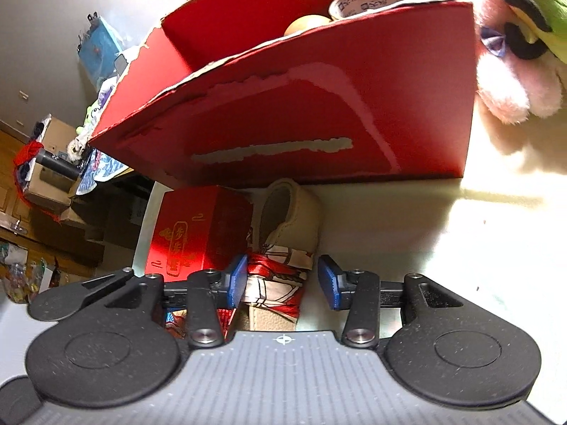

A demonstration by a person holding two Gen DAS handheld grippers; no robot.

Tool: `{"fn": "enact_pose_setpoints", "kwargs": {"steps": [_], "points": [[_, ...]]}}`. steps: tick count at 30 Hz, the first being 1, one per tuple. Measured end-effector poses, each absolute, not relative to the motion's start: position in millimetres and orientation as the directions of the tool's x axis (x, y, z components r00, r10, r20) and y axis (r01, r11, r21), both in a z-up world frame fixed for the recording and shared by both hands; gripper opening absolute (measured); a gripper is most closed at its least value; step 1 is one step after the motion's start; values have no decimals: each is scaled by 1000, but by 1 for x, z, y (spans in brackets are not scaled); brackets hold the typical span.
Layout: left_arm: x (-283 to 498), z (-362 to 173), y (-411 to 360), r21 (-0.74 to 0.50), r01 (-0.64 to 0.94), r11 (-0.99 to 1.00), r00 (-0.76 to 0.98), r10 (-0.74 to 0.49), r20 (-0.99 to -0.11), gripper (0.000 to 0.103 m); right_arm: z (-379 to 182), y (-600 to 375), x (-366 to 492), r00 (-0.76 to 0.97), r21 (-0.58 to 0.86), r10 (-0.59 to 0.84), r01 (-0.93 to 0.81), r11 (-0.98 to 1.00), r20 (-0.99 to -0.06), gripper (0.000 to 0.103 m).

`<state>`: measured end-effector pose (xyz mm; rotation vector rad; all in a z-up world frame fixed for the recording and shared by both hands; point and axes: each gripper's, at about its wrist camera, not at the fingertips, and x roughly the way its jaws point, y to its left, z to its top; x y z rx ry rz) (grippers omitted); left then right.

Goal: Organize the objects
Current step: 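Close the right gripper around the beige strap with red ribbon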

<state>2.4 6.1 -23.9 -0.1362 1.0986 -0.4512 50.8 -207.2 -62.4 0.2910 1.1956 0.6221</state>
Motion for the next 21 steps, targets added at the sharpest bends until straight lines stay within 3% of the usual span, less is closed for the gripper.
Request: {"fn": "enact_pose_setpoints", "kwargs": {"steps": [5,12,21], "points": [[7,-36,3,-331,267,905,334,-409,-849,71,-61,-212,52,229,526,590,-287,801,-774,46],[10,-44,2,-295,242,924,325,-363,-873,51,-60,-217,52,232,526,588,-278,804,-775,45],[12,-46,1,-266,247,932,331,-339,-881,45,-59,-208,57,210,562,619,-276,780,-757,45]]}}
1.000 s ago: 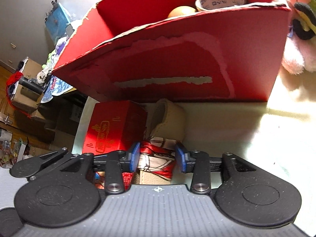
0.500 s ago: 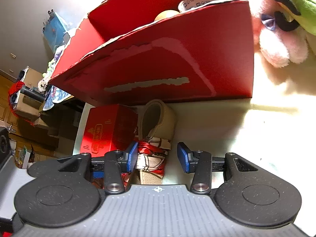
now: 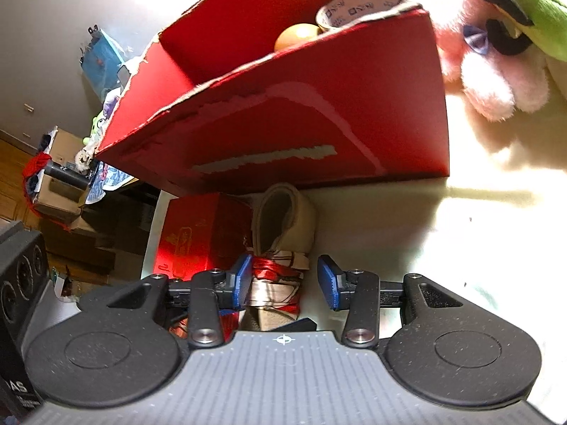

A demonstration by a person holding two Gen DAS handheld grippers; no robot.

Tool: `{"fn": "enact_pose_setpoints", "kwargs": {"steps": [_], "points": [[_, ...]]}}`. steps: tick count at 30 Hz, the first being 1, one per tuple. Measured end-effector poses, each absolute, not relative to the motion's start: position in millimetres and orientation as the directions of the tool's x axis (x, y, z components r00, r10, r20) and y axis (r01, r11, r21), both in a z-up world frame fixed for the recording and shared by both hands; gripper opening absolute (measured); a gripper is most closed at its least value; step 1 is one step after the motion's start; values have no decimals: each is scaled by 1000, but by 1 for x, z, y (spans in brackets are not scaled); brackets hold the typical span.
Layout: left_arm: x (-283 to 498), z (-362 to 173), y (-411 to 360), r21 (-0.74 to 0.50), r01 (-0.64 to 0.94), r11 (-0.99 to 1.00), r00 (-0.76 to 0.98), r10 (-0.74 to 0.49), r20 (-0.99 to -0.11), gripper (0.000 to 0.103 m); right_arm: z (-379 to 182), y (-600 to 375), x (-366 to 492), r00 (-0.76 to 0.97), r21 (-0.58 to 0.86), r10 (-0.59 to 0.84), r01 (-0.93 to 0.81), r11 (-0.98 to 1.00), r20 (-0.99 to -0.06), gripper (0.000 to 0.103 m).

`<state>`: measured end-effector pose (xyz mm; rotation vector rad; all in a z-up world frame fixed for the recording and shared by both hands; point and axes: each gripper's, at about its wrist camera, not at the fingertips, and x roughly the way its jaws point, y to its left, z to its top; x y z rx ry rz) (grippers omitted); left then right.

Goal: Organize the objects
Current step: 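Close the right gripper around the beige strap with red ribbon, then lift the strap with the right gripper and carry it into the red box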

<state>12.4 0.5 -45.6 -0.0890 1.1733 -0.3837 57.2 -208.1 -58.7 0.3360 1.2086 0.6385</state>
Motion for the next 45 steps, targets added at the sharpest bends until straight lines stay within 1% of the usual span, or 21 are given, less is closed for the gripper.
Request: {"fn": "enact_pose_setpoints", "kwargs": {"steps": [5,6,9,14,16,20,23,29,39,45], "points": [[12,-46,-5,-238,264,935,331,-320,-888,45,-60,-190,58,178,563,624,-297,771,-760,45],[12,-47,-5,-233,267,935,332,-316,-889,42,-61,-186,58,174,555,618,-304,774,-767,45],[12,-47,-4,-226,269,936,333,-310,-890,39,-61,-179,60,180,508,575,-312,803,-798,44],[12,-47,-2,-217,275,937,336,-305,-891,35,-73,-183,66,148,558,601,-251,791,-785,41],[12,-47,0,-211,277,938,338,-300,-892,30,-77,-184,67,136,579,615,-231,782,-776,39],[11,-45,1,-205,293,934,339,-302,-891,30,-74,-183,62,141,572,614,-251,781,-776,35],[7,-42,0,-190,316,929,343,-299,-890,30,-70,-186,59,147,566,612,-261,782,-777,34],[-2,-26,4,-191,351,917,357,-319,-878,30,-57,-194,51,155,580,626,-260,772,-764,34],[-21,14,10,-177,449,876,388,-370,-844,31,-23,-202,31,204,590,649,-286,756,-733,35],[-40,37,-8,-162,479,863,433,-393,-811,31,0,-207,24,259,596,664,-299,745,-701,35]]}}
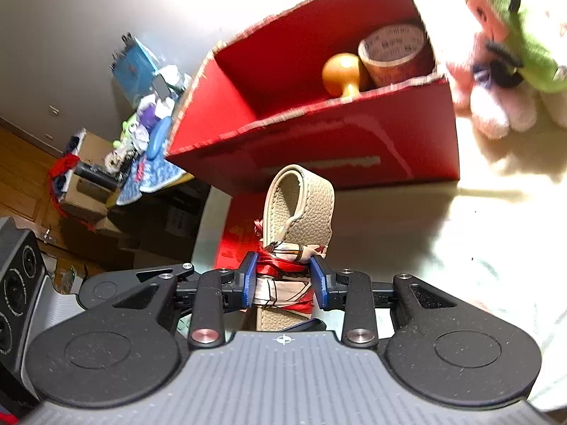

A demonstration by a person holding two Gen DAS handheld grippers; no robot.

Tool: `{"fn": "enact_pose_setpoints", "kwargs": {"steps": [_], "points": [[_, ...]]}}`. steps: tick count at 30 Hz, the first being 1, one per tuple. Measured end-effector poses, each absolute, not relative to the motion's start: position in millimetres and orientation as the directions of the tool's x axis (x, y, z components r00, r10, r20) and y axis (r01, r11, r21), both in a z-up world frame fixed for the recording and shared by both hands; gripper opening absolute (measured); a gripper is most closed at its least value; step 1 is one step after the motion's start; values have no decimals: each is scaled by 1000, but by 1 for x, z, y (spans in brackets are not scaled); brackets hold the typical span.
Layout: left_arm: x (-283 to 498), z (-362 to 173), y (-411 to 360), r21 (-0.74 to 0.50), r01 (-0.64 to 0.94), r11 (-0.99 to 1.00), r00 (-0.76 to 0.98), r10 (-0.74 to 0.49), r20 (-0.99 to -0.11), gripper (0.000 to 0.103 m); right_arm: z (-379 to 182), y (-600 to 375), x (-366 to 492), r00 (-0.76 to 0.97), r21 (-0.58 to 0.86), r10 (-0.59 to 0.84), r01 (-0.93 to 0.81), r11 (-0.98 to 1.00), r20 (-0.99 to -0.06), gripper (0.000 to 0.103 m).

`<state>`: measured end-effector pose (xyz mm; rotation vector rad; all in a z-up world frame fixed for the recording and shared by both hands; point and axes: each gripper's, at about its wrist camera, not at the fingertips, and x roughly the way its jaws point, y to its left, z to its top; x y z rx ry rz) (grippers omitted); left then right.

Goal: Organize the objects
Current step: 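Lift the strap with the right gripper and carry it into the red box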

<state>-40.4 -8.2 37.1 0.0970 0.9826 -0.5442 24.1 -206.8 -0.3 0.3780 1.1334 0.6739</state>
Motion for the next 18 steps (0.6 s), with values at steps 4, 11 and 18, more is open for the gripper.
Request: {"fn": "enact_pose_setpoints", "kwargs": {"steps": [4,11,18], "points": [[-39,52,-11,-151,489,859,468,-404,-786,31,14,-213,24,300,601,675,-307,737,-674,35],[-22,71,-9,-160,488,858,510,-429,-745,32,37,-214,29,362,584,680,-349,733,-637,35],[-6,103,-1,-129,484,866,590,-431,-683,32,66,-210,46,427,558,698,-420,716,-574,35]]}}
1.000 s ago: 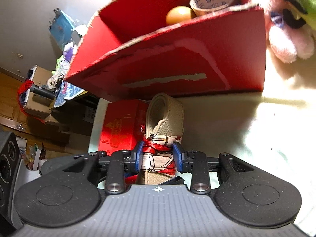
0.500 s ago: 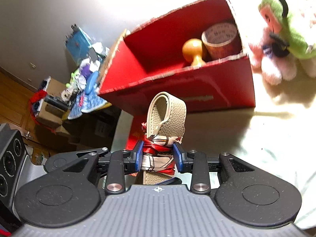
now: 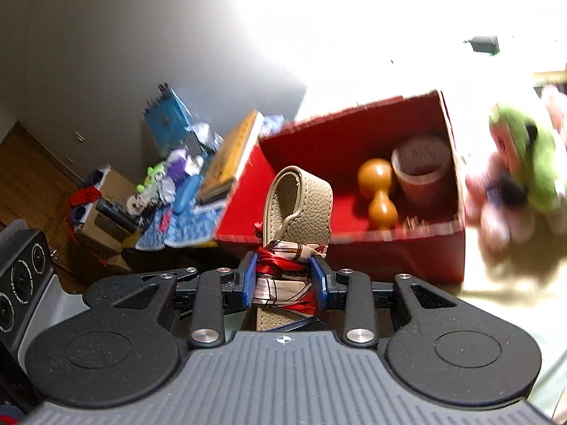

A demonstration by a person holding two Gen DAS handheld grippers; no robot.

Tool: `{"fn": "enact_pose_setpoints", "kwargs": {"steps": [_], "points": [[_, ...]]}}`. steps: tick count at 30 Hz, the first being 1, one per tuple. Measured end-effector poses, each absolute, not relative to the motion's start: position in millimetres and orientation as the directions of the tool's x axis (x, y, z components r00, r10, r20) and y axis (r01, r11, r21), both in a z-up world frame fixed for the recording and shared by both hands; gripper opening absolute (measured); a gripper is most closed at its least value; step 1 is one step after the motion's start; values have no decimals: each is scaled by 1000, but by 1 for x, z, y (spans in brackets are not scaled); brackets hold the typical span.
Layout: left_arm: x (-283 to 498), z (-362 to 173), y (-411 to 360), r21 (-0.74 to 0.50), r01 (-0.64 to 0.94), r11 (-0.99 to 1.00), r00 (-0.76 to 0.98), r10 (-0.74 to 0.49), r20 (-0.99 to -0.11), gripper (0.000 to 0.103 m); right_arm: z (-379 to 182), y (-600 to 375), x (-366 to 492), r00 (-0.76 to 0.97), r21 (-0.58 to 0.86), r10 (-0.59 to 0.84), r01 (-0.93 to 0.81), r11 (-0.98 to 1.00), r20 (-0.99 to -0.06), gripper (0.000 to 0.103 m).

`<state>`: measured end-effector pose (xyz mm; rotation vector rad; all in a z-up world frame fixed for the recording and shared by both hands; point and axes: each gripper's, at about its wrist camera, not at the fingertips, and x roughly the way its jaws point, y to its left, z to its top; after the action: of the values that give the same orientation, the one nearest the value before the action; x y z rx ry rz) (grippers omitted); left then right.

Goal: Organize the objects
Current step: 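Lift the strap with the right gripper and carry it into the red box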

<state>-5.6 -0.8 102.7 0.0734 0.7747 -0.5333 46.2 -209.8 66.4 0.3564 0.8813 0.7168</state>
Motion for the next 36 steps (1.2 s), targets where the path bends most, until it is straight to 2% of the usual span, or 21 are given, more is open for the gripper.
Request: {"fn": "enact_pose_setpoints", "kwargs": {"steps": [9,15,23,36], "points": [[28,131,5,-72,456,887,673,-397,-624,32,97,-196,78,487,525,716,-487,698,-501,35],[60,131,18,-125,421,898,671,-402,-624,32,93,-184,106,483,521,729,-509,685,-486,35],[101,98,34,-184,356,916,618,-379,-689,31,61,-160,144,423,518,718,-500,694,-553,33],[158,36,42,-213,296,931,496,-340,-799,31,5,-135,199,286,539,675,-429,725,-680,32]]}}
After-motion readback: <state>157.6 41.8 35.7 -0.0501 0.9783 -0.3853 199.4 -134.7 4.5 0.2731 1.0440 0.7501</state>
